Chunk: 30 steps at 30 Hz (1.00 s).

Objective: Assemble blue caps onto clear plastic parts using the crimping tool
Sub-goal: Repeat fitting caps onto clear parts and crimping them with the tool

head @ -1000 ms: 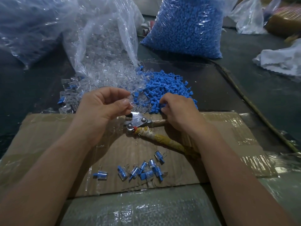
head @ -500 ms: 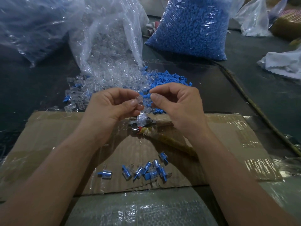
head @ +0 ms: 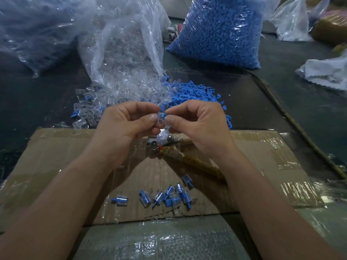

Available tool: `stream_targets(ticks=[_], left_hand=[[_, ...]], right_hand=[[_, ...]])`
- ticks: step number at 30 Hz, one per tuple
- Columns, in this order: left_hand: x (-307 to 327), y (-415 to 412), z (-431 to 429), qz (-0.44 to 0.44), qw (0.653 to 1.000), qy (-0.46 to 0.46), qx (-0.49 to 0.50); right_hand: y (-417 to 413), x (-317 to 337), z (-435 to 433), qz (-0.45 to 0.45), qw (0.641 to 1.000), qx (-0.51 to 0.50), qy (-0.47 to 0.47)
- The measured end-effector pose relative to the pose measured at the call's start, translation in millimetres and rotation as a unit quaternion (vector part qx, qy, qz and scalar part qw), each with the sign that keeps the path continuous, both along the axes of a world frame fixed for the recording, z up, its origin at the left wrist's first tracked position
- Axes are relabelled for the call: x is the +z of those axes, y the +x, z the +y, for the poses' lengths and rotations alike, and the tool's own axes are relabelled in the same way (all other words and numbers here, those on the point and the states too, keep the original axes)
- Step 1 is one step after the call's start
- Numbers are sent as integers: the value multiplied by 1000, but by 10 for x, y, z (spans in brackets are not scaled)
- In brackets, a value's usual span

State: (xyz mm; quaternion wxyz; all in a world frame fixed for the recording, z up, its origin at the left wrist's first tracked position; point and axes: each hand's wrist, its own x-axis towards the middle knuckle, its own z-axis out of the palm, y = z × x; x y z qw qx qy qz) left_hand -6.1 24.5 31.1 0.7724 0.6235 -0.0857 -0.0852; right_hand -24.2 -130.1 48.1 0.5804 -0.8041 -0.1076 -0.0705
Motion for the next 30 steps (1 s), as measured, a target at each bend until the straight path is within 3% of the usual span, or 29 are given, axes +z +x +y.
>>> stream_targets(ticks=[12, 22, 30], left_hand=[[-45, 41, 12, 39, 996, -61, -43], [-13, -25, -34, -43, 995, 85, 22], [-4, -14, 27, -27, 996, 76, -24]], right_hand=[[1, 10, 0, 67, 987, 95, 109], [-1, 2, 10, 55, 992, 82, 78], [6, -32, 11, 41, 998, 42, -3]])
